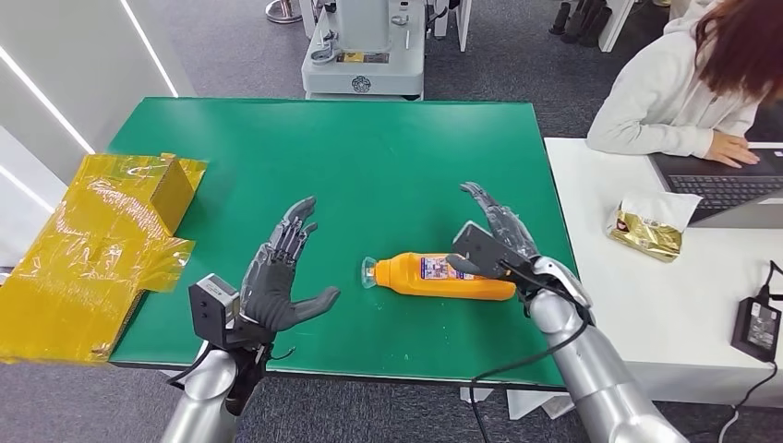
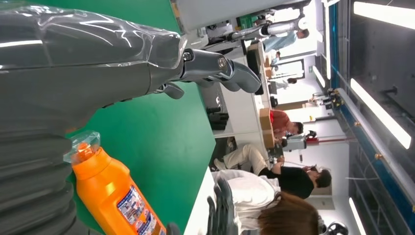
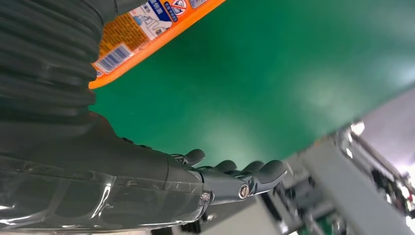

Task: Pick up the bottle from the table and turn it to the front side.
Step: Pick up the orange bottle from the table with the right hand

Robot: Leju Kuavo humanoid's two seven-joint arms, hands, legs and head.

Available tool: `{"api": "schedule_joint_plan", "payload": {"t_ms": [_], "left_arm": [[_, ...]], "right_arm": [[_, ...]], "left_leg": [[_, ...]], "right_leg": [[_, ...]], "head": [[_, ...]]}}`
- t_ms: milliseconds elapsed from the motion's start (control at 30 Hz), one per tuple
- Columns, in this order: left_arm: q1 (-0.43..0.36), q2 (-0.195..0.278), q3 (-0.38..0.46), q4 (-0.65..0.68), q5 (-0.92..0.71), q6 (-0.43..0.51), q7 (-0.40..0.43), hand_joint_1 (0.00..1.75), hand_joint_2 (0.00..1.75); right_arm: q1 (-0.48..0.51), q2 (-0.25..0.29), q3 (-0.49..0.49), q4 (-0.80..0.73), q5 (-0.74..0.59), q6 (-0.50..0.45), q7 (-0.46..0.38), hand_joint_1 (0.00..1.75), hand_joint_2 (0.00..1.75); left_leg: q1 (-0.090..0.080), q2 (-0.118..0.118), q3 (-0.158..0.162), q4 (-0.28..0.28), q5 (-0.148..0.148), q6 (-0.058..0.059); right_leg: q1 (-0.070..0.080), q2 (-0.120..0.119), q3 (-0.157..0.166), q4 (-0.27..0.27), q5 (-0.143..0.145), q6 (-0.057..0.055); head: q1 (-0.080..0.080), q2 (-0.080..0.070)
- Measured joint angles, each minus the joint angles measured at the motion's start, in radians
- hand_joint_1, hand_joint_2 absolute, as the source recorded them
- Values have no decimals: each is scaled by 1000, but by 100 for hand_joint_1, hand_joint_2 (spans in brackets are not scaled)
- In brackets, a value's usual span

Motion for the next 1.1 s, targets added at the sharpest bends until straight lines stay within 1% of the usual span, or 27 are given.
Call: {"api": "schedule_joint_plan", "payload": {"t_ms": [67,167,267,367,433,567,633,700,800,867,967,1100], "left_arm": [[-10,1,-5,13,-1,-1,3,0,175],[-23,3,-12,30,-1,-1,5,0,175],[-36,4,-19,44,0,2,7,0,175],[-45,9,-29,55,7,9,7,0,175],[-49,12,-36,61,12,13,8,0,175],[-54,17,-45,71,17,18,8,0,175],[-55,20,-48,74,20,22,8,0,175],[-56,24,-51,78,25,26,11,0,175],[-58,29,-55,84,36,29,21,0,175],[-63,33,-56,89,44,31,27,0,175],[-78,36,-57,94,53,38,34,0,175],[-96,38,-57,101,58,40,42,0,175]], "right_arm": [[-65,-7,40,85,-12,35,7,0,175],[-134,-17,91,177,-20,80,18,0,175],[-188,-23,140,245,-39,154,40,0,175],[-232,-32,193,282,-86,232,73,0,175],[-257,-41,224,295,-114,252,85,0,175],[-291,-52,268,315,-128,271,95,0,175],[-313,-63,294,321,-155,318,114,0,175],[-347,-81,327,323,-222,391,148,0,175],[-409,-122,381,306,-369,503,227,0,175],[-453,-151,427,282,-453,545,277,0,175],[-502,-180,495,263,-514,558,311,0,175],[-514,-199,577,263,-548,540,310,0,175]], "left_leg": [[0,0,0,0,0,0],[0,0,-1,0,0,0],[0,0,-1,0,0,0],[0,0,-1,1,0,0],[0,0,-1,1,0,0],[0,0,-1,1,0,0],[0,0,-1,1,0,0],[0,0,-1,1,0,0],[0,0,-2,1,0,0],[0,0,-2,1,0,0],[0,0,-2,1,0,0],[0,0,-2,1,0,0]], "right_leg": [[0,0,0,0,0,0],[0,0,0,0,0,0],[0,0,-1,0,0,0],[0,0,-1,0,0,0],[0,0,-1,0,0,0],[0,0,-1,0,0,0],[0,0,-1,0,0,0],[0,0,-1,0,0,0],[0,0,-1,0,0,0],[0,0,-2,0,0,0],[0,0,-2,0,0,0],[0,0,-2,0,1,0]], "head": [[0,0],[0,0],[0,0],[0,0],[0,0],[0,0],[0,0],[0,0],[0,0],[0,0],[0,0],[0,0]]}}
